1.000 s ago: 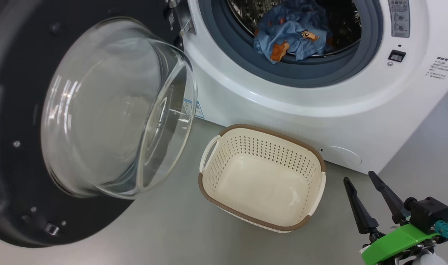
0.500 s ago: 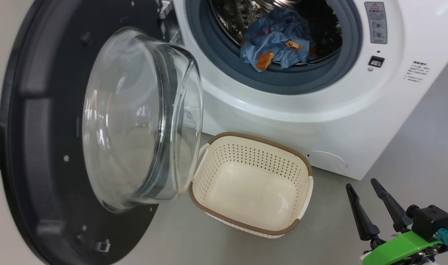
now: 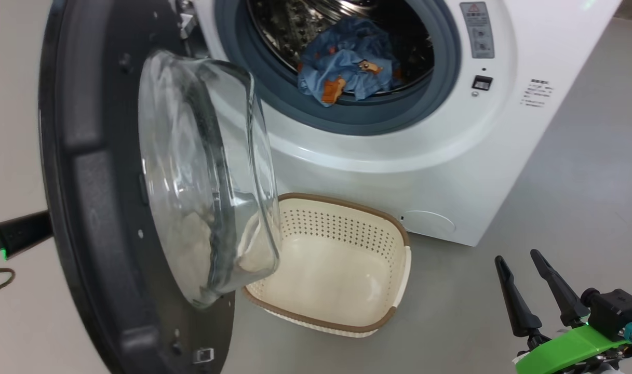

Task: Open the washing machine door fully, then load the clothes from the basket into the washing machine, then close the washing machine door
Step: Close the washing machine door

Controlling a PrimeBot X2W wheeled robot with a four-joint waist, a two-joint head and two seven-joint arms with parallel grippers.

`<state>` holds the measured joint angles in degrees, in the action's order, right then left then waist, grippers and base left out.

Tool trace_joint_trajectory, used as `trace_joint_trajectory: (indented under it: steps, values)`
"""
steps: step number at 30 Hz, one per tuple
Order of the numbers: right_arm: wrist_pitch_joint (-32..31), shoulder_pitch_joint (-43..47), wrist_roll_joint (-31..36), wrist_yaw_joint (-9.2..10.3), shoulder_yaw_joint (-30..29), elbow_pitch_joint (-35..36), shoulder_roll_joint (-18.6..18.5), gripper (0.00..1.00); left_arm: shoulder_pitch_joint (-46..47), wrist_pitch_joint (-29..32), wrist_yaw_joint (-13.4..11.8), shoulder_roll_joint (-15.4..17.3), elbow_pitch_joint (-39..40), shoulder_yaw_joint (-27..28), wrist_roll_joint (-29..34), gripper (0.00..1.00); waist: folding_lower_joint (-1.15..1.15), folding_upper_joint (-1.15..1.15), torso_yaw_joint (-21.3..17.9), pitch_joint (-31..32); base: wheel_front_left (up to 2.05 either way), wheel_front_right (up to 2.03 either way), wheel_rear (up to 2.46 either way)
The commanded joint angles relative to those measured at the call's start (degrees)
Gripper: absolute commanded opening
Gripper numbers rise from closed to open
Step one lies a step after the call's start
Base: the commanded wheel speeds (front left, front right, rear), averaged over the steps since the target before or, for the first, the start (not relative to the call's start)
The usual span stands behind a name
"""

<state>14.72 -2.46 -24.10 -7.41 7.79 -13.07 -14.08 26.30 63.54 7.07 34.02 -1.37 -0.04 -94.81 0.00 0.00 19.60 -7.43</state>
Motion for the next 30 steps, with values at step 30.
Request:
trace_joint_trajectory:
  steps: [30]
  values:
    - [0.28,-0.1,1.22,-0.08,-0.43,2.46,1.29,1.0,8.7,-2.07,0.42,-4.62,1.63,0.24,4.45,0.0,0.0,0.0,-13.92,-1.63,0.0,0.0,0.0]
